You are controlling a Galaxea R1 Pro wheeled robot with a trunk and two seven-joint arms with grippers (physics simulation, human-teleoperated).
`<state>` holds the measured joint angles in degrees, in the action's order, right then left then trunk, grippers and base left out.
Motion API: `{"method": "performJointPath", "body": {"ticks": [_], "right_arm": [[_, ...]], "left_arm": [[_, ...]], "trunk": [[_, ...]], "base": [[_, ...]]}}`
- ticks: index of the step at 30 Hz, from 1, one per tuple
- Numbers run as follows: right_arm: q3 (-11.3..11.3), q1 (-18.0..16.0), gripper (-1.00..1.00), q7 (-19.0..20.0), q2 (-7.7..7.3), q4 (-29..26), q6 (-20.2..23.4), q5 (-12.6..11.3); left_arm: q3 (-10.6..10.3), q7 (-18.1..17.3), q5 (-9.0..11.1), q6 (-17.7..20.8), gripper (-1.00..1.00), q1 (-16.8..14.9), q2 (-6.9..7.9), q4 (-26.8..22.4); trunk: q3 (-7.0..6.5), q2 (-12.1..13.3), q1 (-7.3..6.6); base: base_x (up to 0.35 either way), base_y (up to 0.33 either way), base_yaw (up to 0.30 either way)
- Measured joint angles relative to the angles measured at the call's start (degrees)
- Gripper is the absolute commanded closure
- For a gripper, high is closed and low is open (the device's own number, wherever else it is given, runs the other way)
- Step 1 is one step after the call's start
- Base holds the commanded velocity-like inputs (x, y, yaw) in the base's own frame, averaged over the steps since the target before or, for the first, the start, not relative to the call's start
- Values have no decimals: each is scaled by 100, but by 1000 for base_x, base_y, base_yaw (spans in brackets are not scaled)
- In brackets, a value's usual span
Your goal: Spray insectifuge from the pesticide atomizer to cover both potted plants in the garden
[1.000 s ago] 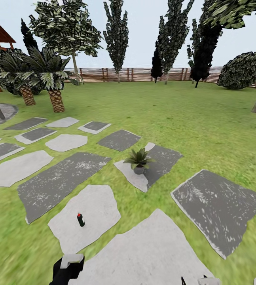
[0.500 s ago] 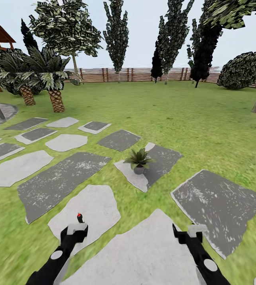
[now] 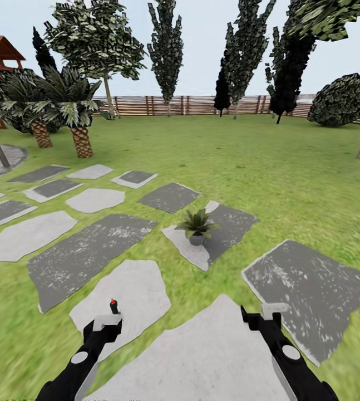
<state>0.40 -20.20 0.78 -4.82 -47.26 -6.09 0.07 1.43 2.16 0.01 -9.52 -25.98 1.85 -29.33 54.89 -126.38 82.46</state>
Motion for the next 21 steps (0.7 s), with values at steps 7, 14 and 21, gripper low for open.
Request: {"method": "performJointPath", "body": {"ticks": [7,14,21], "right_arm": [[0,-1,-100,1,8,5,1,1],[0,-1,-100,8,11,21,1,9],[0,-1,-100,9,11,22,1,9]], "left_arm": [[16,7,11,-4,-100,-8,-4,-13],[191,8,11,4,-100,-11,-43,-87],[353,3,2,7,-100,-9,-66,-93]], "trunk": [[0,0,0],[0,0,0],[0,0,0]], "base": [[0,0,255],[0,0,275],[12,0,276]]}}
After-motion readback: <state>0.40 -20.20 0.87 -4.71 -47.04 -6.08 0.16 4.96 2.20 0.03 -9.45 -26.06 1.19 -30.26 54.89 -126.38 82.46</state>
